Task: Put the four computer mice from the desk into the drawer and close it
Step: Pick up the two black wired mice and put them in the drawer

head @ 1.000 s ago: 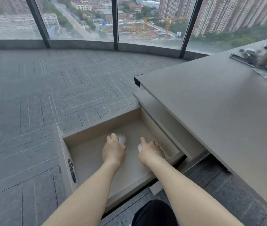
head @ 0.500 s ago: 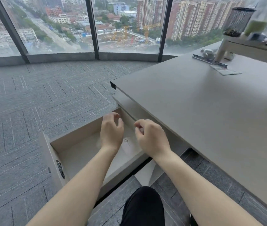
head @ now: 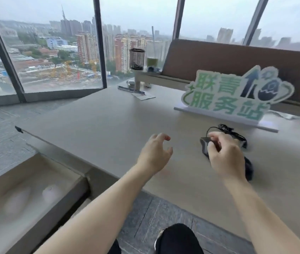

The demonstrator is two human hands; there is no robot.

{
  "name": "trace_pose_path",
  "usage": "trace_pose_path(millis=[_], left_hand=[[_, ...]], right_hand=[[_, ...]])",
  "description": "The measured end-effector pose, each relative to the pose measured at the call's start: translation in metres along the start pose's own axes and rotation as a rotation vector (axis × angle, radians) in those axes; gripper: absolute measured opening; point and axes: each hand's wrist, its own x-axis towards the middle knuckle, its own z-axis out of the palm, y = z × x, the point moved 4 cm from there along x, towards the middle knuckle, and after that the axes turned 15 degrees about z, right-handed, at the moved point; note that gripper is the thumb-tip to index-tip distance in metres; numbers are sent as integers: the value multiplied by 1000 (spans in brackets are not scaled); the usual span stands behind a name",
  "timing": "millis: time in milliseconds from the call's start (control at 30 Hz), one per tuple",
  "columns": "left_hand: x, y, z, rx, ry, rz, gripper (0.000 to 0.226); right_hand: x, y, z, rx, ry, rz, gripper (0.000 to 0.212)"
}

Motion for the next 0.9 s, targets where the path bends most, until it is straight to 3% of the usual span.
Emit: trace_pose_path(millis=[167,300,433,700,800,900], left_hand=[[39,52,93,-89,-163,-5,58],[64,62,130,-57,-185,28,59],[84,57,143,50,-207,34,60],[94,49,135,220,-56,-40,35],[86,43,114,94,54,-91,42],[76,46,66,-67,242,-33,47]], right_hand=[[24,84,-29,-212,-53,281,48],[20,107,-26,-241,-124,354,59],[23,113,-24,-261,-123,372,55],[24,113,-26,-273,-39,323,55],[22,105,-34,-60,-3,277,52],[17,79,-44,78,60,178,53]])
